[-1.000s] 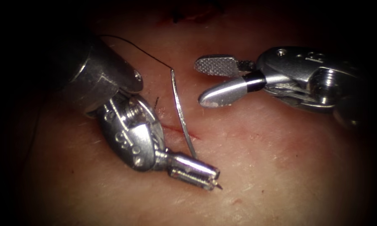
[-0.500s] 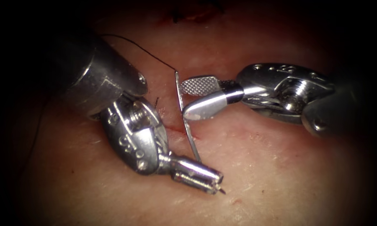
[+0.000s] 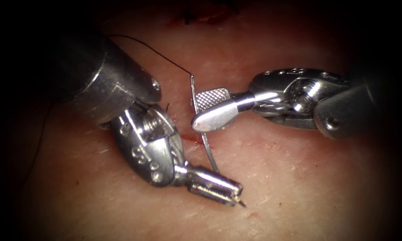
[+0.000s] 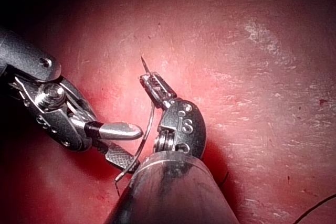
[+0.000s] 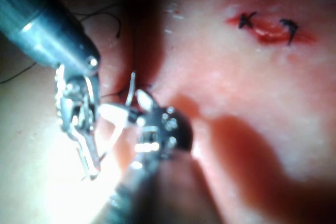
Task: Wound Closure
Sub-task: Hand the needle over to the right gripper, then hand the needle from the left gripper to the right gripper, then hand the needle over to the right gripper
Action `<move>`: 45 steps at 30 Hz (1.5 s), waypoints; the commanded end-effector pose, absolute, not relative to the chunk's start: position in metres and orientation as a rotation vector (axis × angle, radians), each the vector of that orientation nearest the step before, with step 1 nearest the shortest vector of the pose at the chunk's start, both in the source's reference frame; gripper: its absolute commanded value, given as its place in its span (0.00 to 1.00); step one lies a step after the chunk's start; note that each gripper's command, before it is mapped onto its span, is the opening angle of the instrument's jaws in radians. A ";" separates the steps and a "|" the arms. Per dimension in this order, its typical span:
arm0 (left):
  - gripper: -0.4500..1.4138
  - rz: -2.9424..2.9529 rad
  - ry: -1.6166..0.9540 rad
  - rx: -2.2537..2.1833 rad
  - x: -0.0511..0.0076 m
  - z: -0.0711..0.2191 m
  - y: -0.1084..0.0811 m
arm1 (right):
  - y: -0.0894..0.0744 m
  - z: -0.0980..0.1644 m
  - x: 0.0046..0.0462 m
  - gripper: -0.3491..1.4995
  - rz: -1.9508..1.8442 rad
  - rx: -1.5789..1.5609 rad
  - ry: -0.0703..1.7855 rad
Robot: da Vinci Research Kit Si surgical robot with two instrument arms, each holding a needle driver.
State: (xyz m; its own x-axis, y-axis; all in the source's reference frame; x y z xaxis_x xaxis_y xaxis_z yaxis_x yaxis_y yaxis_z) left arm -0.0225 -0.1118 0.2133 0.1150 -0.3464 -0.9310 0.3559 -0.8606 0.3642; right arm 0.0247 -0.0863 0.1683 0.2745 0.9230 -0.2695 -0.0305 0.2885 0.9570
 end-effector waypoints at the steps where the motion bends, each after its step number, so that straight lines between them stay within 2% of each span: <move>1: 0.00 -1.796 0.012 1.894 -0.0235 0.213 -0.113 | -0.088 0.168 0.0256 0.47 0.836 1.075 1.084; 3: 0.00 -1.792 0.007 1.892 -0.0236 0.213 -0.113 | -0.088 0.169 0.0256 0.44 0.846 1.086 1.076; 9: 0.00 -1.791 0.003 1.888 -0.0239 0.213 -0.113 | -0.088 0.169 0.0260 0.42 0.840 1.099 1.069; 11: 0.00 -1.788 -0.002 1.887 -0.0239 0.213 -0.113 | -0.088 0.169 0.0260 0.37 0.838 1.101 1.069; 12: 0.00 -1.788 -0.002 1.887 -0.0239 0.213 -0.113 | -0.088 0.169 0.0260 0.34 0.838 1.101 1.069; 16: 0.00 -1.791 -0.004 1.886 -0.0239 0.213 -0.113 | -0.088 0.169 0.0260 0.01 0.834 1.110 1.065; 23: 0.00 -1.807 -0.015 1.868 -0.0239 0.213 -0.113 | -0.088 0.169 0.0258 0.00 0.904 1.140 1.073; 24: 0.13 -1.832 -0.015 1.865 -0.0238 0.213 -0.113 | -0.088 0.169 0.0258 0.00 0.909 1.137 1.077; 25: 0.42 -1.900 0.046 1.888 -0.0237 0.213 -0.113 | -0.088 0.168 0.0257 0.00 0.915 1.132 1.078; 26: 0.53 -1.955 0.108 1.911 -0.0235 0.212 -0.112 | -0.088 0.168 0.0256 0.00 0.924 1.125 1.080; 27: 0.68 -2.068 0.246 1.968 -0.0231 0.212 -0.112 | -0.088 0.169 0.0254 0.00 0.939 1.110 1.084; 28: 0.68 -2.068 0.246 1.968 -0.0231 0.212 -0.112 | -0.088 0.169 0.0254 0.00 0.939 1.110 1.084; 30: 0.80 -2.123 0.313 1.999 -0.0225 0.212 -0.111 | -0.087 0.169 0.0253 0.00 0.967 1.084 1.093; 31: 0.91 -2.172 0.352 2.012 -0.0220 0.212 -0.111 | -0.087 0.169 0.0251 0.00 1.000 1.061 1.097; 35: 0.89 -2.298 0.403 2.027 -0.0205 0.211 -0.112 | -0.085 0.169 0.0248 0.00 0.955 0.843 1.179; 40: 0.85 -2.390 0.430 2.036 -0.0194 0.211 -0.112 | -0.085 0.169 0.0252 0.00 0.858 0.658 1.190; 43: 0.79 -2.515 0.451 2.042 -0.0183 0.212 -0.113 | -0.085 0.168 0.0256 0.00 0.841 0.536 1.187; 44: 0.71 -2.618 0.460 2.058 -0.0176 0.212 -0.114 | -0.085 0.168 0.0260 0.00 0.809 0.431 1.183; 45: 0.69 -2.693 0.437 2.059 -0.0172 0.213 -0.114 | -0.085 0.167 0.0263 0.00 0.792 0.369 1.179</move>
State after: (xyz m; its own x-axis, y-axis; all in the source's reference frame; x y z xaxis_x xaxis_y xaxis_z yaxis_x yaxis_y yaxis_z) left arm -0.0160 -0.1128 0.2133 -0.2560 0.3766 -0.8903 -0.0853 -0.9262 -0.3673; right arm 0.0256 -0.0836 0.1671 0.1636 0.7074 -0.6876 -0.3657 0.6908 0.6237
